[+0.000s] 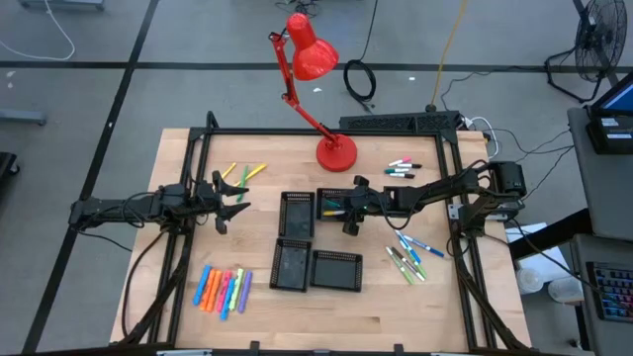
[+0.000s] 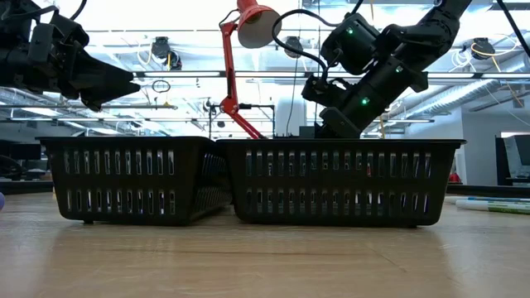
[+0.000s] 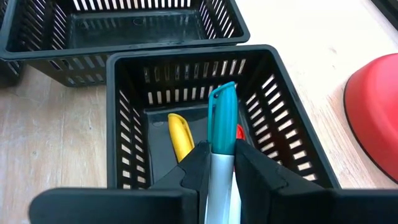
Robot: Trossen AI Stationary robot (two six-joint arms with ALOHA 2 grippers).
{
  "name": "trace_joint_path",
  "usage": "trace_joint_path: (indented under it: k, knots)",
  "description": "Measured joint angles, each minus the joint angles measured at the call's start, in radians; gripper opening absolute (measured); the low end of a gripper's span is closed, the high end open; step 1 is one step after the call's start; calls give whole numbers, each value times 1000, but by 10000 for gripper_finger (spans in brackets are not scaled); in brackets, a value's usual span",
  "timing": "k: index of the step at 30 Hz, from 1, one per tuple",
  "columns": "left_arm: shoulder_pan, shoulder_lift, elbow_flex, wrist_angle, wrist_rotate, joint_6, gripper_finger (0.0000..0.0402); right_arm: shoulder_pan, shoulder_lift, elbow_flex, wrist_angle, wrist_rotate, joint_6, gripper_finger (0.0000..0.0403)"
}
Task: Pick & Place Markers
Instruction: Put the dark blue highlighter pen into the top right black bin, then put the black highlighter pen into the top right black bin
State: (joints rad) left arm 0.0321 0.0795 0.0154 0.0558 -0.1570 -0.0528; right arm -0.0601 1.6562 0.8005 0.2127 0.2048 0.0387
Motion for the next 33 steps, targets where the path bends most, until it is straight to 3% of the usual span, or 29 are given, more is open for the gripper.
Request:
trace_joint_path:
  k: [13,24,29,33]
  knots:
    - [0,0,0,0,0,0,209,0,0,0,0,-1,0,68]
    - [0,0,0,0,0,0,209,0,0,0,0,-1,28,165]
    - [0,0,0,0,0,0,209,0,-3,0,-7,1,18,183]
    - [0,0,0,0,0,0,209,1,-87,1,-102,16,-13,187]
